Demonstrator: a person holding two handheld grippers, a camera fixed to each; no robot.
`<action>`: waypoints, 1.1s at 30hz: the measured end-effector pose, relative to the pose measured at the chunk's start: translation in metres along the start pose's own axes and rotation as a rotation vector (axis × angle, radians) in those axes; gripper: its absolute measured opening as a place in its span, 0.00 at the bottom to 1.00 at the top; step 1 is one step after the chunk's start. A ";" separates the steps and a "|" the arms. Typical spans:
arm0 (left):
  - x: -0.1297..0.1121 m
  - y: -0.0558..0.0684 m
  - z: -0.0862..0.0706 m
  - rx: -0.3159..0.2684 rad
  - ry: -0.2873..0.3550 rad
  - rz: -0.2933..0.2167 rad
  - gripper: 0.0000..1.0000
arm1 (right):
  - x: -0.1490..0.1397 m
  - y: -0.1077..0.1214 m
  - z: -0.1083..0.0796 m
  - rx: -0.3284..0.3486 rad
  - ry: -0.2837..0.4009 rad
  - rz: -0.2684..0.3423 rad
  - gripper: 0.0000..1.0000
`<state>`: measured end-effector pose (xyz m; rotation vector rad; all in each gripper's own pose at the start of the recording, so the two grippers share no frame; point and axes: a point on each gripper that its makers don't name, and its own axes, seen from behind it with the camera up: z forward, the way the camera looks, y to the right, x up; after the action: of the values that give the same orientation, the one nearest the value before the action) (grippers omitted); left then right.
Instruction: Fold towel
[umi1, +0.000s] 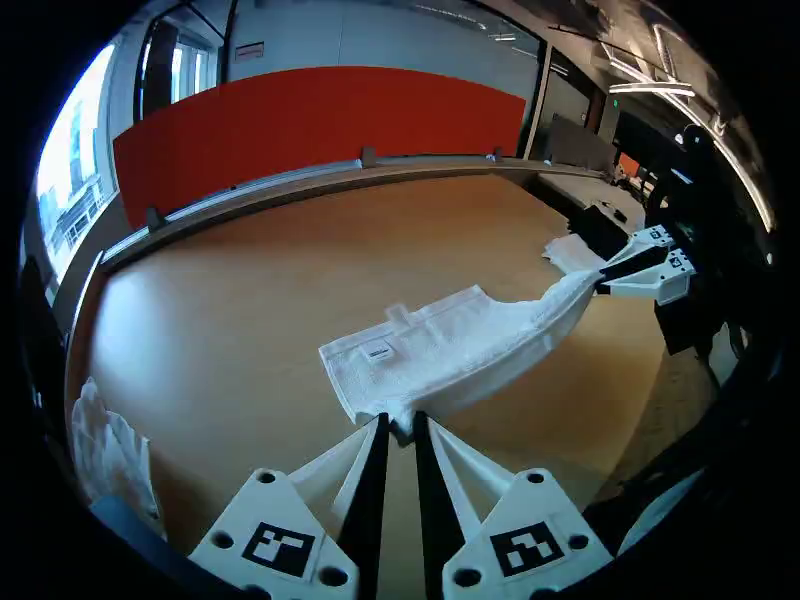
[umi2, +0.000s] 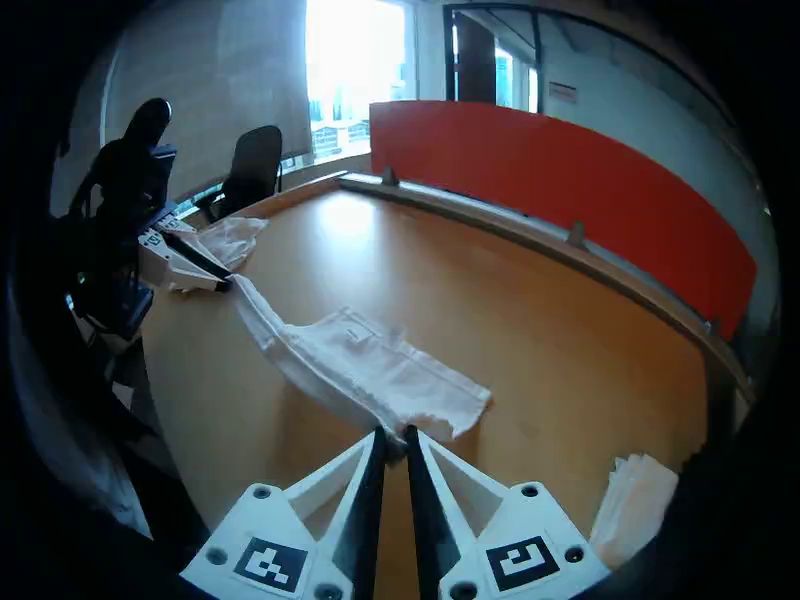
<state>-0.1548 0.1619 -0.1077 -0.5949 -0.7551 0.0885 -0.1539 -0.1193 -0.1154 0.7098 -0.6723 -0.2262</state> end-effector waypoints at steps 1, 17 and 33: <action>-0.001 0.000 0.001 0.000 -0.002 0.001 0.18 | -0.001 0.000 0.001 0.000 -0.002 0.000 0.15; -0.009 -0.010 0.030 0.014 -0.034 -0.003 0.18 | -0.020 0.006 0.028 -0.005 -0.058 0.014 0.15; -0.016 -0.025 0.067 0.037 -0.068 -0.027 0.18 | -0.029 0.024 0.060 -0.017 -0.097 0.034 0.15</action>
<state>-0.2148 0.1685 -0.0661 -0.5485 -0.8255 0.0975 -0.2152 -0.1206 -0.0799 0.6742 -0.7738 -0.2360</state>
